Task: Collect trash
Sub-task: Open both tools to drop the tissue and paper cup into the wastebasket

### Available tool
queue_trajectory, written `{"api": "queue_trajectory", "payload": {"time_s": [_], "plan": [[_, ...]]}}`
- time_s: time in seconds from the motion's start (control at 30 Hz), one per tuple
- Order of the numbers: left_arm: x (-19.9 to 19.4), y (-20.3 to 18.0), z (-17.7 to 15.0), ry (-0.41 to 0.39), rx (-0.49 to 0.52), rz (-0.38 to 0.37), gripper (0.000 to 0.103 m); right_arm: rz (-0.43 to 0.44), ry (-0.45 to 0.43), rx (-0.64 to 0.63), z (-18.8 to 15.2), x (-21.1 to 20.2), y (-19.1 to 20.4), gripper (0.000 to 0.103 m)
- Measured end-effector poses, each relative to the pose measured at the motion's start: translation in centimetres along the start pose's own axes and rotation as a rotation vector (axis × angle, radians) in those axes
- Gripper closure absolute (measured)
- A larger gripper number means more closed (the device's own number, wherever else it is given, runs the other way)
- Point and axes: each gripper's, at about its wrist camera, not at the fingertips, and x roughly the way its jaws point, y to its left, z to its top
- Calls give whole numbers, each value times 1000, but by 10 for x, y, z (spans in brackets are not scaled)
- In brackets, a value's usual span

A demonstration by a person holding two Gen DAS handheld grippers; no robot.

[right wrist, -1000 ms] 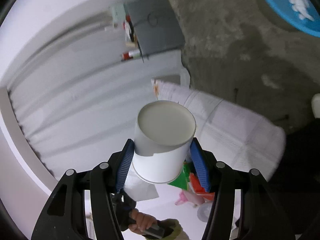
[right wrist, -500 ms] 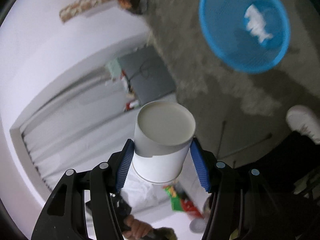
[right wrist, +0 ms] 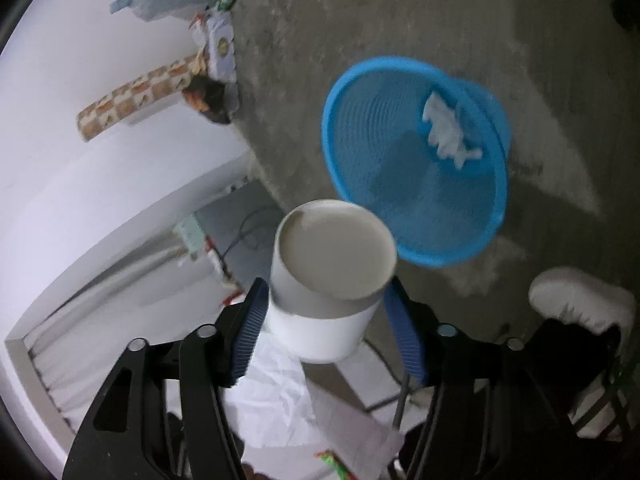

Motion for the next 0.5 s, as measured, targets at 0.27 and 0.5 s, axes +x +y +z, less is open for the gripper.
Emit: {"api": "queue_trajectory", "payload": {"time_s": [0.27,0.5], "plan": [[25,-3,-4,11,-35,-11,45,-116,-40,51,29,12,-24,30],[-19,0,-16,-67,-29,-12,35,-108,-62,-29,12,-4,-20,30]]}}
